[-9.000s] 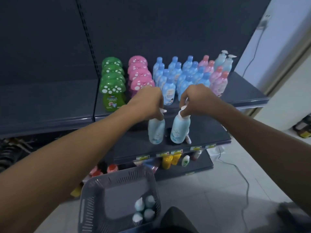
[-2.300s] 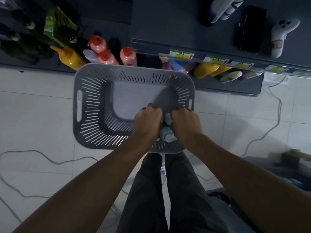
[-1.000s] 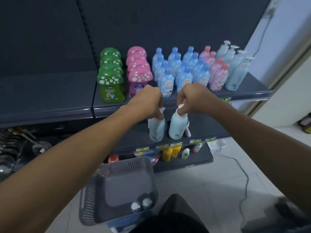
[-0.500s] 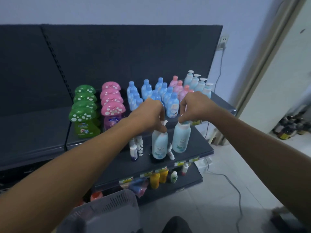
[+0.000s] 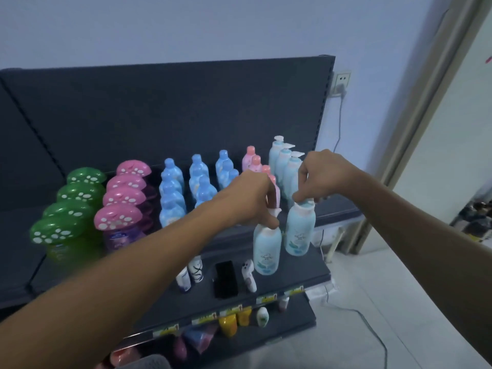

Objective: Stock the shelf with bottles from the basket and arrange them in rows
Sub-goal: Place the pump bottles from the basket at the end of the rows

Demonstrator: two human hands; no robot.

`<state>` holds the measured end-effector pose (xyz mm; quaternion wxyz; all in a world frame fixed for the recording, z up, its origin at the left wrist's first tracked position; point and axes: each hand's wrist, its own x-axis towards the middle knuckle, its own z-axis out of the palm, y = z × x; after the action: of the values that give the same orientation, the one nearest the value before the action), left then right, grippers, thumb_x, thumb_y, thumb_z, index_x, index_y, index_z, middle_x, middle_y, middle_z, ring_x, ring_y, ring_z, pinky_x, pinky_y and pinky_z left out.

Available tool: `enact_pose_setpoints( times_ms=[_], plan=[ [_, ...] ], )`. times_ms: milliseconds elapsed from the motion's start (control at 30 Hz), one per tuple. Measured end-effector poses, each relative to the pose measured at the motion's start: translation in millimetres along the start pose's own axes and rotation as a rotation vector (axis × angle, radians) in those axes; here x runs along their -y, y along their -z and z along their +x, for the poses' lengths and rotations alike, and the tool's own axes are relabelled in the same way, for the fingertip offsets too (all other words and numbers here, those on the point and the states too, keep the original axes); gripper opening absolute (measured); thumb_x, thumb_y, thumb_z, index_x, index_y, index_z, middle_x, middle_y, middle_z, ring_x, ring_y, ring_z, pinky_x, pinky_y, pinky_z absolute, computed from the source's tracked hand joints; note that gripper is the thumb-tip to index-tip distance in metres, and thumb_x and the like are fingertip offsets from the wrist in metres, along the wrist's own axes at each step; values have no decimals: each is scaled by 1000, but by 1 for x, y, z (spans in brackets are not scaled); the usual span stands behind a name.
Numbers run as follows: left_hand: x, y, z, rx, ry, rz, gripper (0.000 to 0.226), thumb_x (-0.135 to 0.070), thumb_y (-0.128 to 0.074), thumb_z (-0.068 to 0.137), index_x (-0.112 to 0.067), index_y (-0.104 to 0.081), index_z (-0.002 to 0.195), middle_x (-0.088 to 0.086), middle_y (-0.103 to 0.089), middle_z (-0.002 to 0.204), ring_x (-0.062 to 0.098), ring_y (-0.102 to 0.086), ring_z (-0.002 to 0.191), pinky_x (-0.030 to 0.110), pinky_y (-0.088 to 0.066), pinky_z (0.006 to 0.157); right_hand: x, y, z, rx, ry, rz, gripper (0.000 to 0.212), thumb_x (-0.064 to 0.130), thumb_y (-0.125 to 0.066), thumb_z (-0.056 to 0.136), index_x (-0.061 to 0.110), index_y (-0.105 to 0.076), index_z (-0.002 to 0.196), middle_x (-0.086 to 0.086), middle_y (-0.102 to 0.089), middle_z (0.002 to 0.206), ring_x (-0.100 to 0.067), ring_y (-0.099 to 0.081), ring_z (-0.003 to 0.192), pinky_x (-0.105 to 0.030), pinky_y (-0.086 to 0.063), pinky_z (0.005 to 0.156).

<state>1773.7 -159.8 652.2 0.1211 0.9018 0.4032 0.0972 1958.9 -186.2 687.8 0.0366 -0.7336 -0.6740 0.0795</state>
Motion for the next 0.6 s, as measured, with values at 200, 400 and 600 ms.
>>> enact_pose_setpoints(
  times_ms=[200,400,600],
  plan=[
    [-40,-18,71,-15,19,-56,25,-34,-87,64,-26,-67,76,-14,-66,69,-2,-60,66,26,-56,63,-75,17,53,36,29,8,21,31,-70,58,11,-75,65,5,-68,51,-10,-69,50,-17,-49,51],
    [-70,-30,132,-60,71,-86,29,-36,-87,62,-20,-74,82,-13,-69,71,0,-65,70,26,-59,68,-131,35,103,40,62,-17,19,27,-68,61,10,-75,67,2,-69,52,-13,-71,54,-23,-57,63],
    [-83,-36,194,-80,151,-105,30,-37,-87,62,-21,-75,85,-15,-69,72,0,-66,71,29,-61,69,-163,46,160,57,122,-39,12,27,-74,66,16,-75,70,4,-70,54,-10,-71,55,-28,-62,68]
  ],
)
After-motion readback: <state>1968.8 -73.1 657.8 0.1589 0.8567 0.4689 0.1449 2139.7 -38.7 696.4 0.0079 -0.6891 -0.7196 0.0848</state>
